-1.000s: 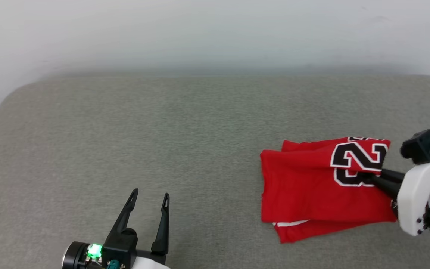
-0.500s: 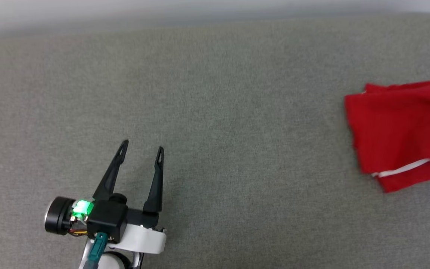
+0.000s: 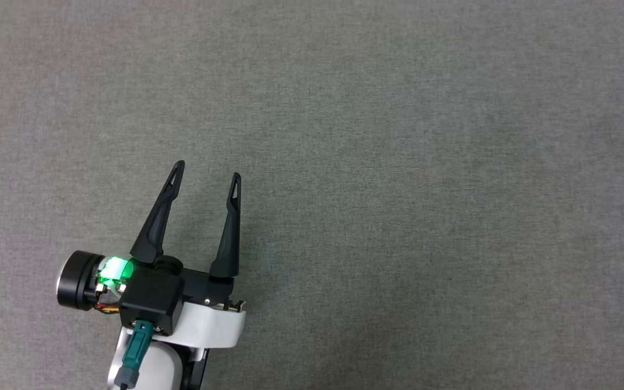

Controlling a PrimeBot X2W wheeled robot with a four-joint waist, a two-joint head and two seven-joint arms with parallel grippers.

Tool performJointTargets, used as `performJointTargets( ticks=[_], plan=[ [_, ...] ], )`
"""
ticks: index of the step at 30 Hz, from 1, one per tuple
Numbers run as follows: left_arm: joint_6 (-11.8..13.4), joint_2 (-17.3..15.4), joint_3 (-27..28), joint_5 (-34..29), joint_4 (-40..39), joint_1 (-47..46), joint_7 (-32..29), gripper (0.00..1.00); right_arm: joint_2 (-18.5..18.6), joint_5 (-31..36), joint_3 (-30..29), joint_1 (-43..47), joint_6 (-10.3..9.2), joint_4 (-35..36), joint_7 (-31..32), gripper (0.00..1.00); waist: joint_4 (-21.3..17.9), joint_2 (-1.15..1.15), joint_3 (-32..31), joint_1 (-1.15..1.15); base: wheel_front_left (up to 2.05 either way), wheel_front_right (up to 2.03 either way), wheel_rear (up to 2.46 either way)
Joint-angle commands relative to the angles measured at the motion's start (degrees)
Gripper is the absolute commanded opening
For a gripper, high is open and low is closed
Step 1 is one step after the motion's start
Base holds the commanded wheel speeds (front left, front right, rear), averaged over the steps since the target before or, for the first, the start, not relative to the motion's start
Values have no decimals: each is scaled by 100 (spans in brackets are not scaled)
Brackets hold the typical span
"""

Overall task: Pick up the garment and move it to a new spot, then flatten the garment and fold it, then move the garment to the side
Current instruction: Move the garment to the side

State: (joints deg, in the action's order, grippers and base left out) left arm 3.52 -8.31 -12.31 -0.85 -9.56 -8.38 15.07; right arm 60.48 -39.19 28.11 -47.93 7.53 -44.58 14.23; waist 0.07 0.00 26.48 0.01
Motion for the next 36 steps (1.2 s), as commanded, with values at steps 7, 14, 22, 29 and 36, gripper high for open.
performJointTargets(
  ticks=[7, 14, 22, 29, 36],
  plan=[
    [71, -34, -28, 35, -2, -38, 12, 100, -287, 204, -218, -123, -9, -580, 55, 66, 74, 0, -33, -1, 0, 0, 0],
    [151, -53, -8, 111, 127, 158, 12, 100, -457, 504, -479, 38, -9, -825, -389, 100, 2, 0, -556, -1, 0, 0, 0],
    [253, -75, 103, 203, 280, 684, 12, 100, -1044, 946, -1138, 308, -10, -151, -2169, 100, -139, 0, -1449, -1, 0, 0, 0],
    [293, -87, 247, 293, 399, 1098, 12, 100, -1950, 2084, -2012, 974, -9, 1074, -2897, 100, -69, 0, -2039, -1, 0, 0, 0],
    [234, -29, 268, 353, 520, 1354, 12, 100, -3546, 2893, -2873, 2353, -9, 2900, -2936, 100, 152, 0, -2455, -1, 0, 0, 0]
  ],
)
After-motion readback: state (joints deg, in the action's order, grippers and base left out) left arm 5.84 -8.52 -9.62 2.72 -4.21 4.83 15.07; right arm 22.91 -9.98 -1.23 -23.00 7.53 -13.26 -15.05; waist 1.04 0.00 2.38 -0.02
